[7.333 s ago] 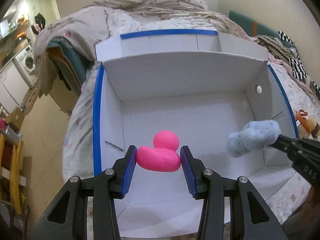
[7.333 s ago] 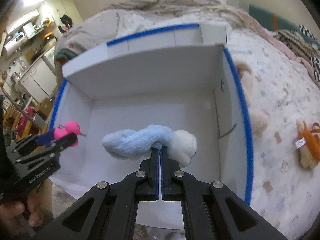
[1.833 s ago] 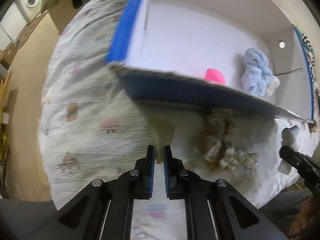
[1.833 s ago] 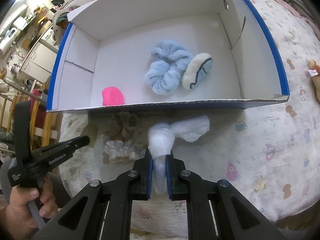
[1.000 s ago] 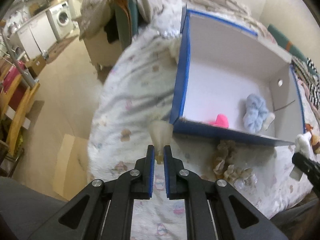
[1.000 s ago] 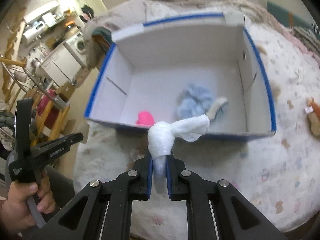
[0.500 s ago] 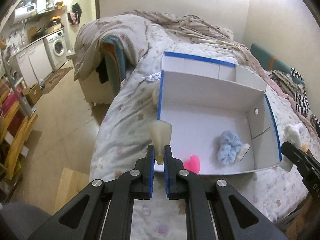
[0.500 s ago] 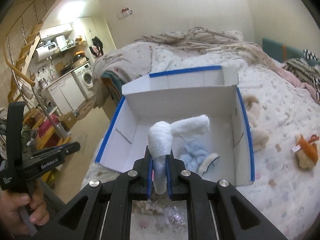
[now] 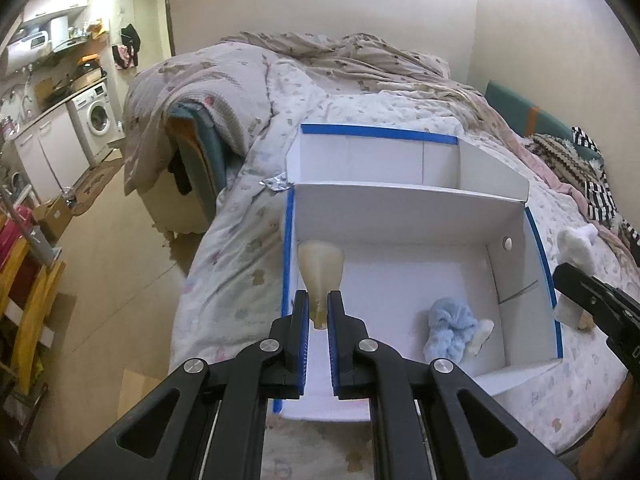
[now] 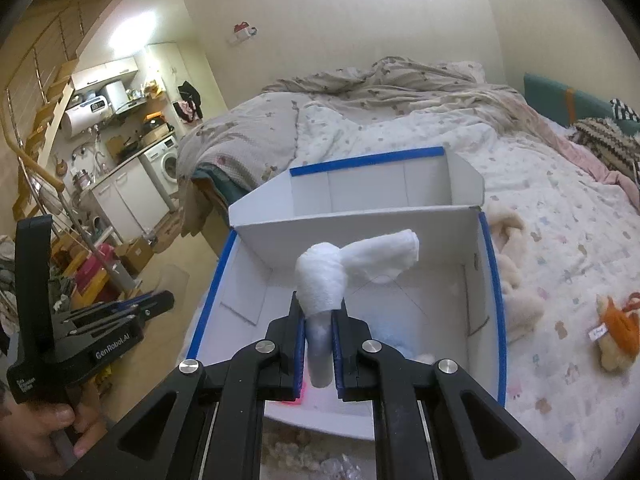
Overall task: Organize soft objects
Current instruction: 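Carry the beige sponge with the left tool while the right tool carries the white cloth into the box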
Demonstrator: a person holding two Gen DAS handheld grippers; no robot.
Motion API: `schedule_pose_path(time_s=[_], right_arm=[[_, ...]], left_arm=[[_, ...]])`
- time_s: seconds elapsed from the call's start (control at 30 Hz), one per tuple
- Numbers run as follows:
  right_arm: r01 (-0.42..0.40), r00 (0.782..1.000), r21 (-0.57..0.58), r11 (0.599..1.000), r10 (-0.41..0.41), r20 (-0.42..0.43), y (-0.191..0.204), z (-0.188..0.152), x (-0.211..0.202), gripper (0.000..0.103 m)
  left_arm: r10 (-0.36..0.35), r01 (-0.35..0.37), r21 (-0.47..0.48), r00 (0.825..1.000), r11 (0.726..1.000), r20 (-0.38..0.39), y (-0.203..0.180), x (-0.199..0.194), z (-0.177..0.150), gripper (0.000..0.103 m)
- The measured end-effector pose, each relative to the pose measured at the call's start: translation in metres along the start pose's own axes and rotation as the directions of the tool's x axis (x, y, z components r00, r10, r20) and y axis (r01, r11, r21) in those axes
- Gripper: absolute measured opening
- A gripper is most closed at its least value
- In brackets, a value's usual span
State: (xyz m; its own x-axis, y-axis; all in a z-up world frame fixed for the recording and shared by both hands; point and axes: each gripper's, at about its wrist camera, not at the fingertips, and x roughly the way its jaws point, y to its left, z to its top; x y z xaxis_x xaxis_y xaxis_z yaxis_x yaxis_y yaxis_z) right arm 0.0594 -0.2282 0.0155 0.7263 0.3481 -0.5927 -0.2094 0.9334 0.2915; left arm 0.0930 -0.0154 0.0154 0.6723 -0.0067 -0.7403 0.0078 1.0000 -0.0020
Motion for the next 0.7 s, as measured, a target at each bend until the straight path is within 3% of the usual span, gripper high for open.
schedule_pose_path(time_s=[0.23,0.7], right_arm=[[0.012,0.999,-0.008,1.0,-0.012,-0.047,-0.006,0.009,0.036,0.013],[0.057,0.974,0.004,0.998,-0.055,-0.221,-0.023,-0.02,0.094,0.013]], left_arm=[[-0.014,0.016,0.045,0.999,0.999,-0.042,-0.017,0.044,0.003,0.008],[-0.034,0.043,0.056,0.989,0.998,-0.143,-0.024,0.097,-0.017,0.008]])
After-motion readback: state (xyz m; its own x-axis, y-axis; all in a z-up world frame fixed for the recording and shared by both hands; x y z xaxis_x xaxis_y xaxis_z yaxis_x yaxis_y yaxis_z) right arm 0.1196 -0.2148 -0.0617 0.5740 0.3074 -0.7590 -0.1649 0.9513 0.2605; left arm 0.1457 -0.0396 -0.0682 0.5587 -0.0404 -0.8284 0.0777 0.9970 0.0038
